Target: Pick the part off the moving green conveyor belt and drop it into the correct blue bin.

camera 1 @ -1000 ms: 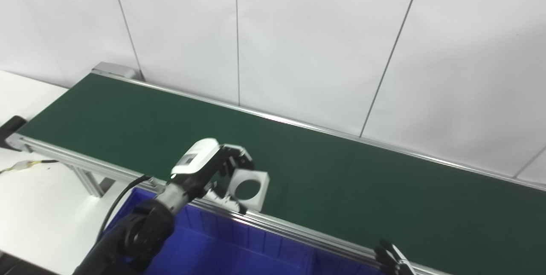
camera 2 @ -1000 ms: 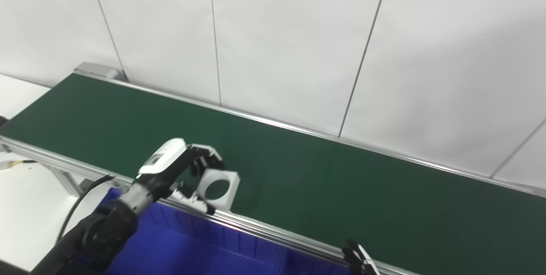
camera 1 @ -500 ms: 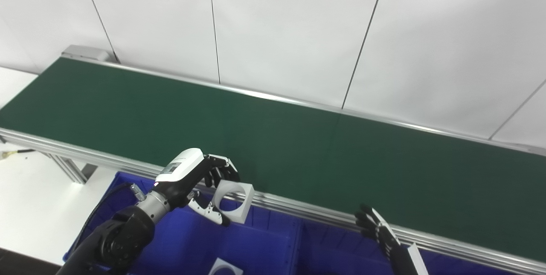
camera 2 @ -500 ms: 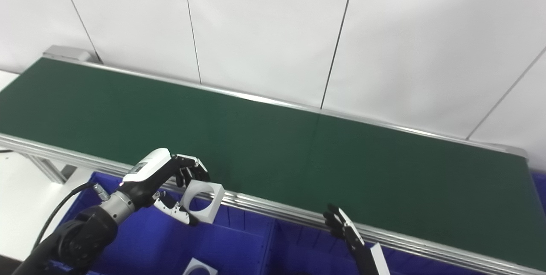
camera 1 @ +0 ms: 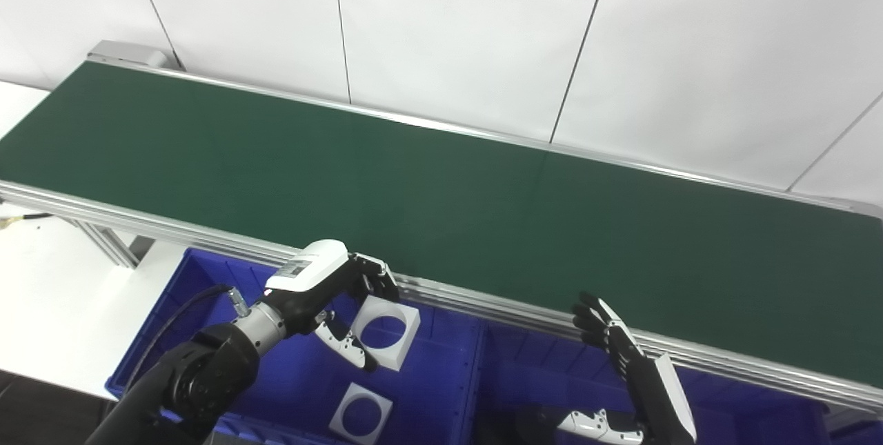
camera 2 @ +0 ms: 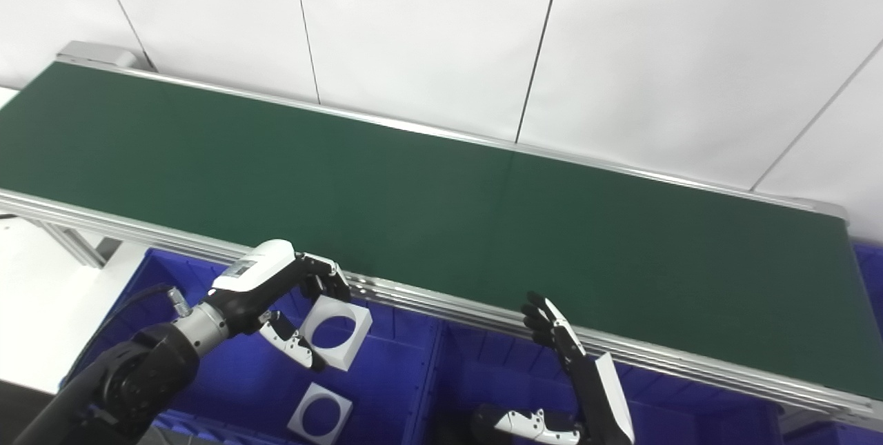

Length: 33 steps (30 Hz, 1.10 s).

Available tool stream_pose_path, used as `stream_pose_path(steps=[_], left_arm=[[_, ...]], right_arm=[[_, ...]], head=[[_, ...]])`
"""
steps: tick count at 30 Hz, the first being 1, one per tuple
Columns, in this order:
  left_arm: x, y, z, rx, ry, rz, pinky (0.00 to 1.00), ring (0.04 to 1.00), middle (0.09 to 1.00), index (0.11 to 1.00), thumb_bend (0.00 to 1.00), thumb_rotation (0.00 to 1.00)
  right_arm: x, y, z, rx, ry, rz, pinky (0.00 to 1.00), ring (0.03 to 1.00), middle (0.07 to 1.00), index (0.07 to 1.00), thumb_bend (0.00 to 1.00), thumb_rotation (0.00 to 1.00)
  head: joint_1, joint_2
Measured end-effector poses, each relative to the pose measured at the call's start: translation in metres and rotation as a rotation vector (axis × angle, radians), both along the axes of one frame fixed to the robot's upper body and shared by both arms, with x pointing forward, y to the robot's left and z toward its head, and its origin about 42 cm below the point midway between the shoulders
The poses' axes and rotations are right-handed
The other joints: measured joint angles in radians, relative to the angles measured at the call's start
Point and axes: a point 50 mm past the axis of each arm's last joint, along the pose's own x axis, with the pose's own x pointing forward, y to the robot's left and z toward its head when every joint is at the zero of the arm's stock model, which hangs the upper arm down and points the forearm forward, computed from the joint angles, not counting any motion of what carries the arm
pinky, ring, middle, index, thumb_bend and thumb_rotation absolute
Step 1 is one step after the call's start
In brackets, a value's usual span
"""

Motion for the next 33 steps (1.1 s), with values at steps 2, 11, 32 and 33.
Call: stream_pose_path(steps=[2, 11, 32, 33], left_arm=[[-0.002, -0.004, -0.002, 0.014, 0.016, -0.017, 0.49, 0.524, 0.472, 0.521, 0.52, 0.00], [-0.010, -0.026, -0.010, 0.139, 0.058, -0.114, 0.43, 0.469, 0.445, 0.533, 0.52, 0.00], [-0.018, -0.057, -0.026, 0.452, 0.053, -0.132, 0.85, 0.702, 0.693, 0.702, 0.62, 0.37], [-0.018, -0.058, -0.026, 0.460, 0.051, -0.135, 0.88, 0.726, 0.720, 0.740, 0.65, 0.43]], right_arm=[[0.000, 0.000, 0.003, 0.002, -0.009, 0.001, 0.83, 0.861, 0.870, 0.918, 0.90, 0.36], [0.001, 0.000, 0.005, 0.001, -0.006, -0.002, 0.82, 0.851, 0.865, 0.912, 0.89, 0.34], [0.001, 0.001, 0.005, 0.014, 0.011, -0.012, 0.81, 0.850, 0.861, 0.911, 0.90, 0.35], [0.001, 0.001, 0.005, 0.014, 0.011, -0.012, 0.82, 0.851, 0.861, 0.912, 0.90, 0.35]], head=[[0.000, 0.003], [0.006, 0.008], [0.011, 0.028], [0.009, 0.028]])
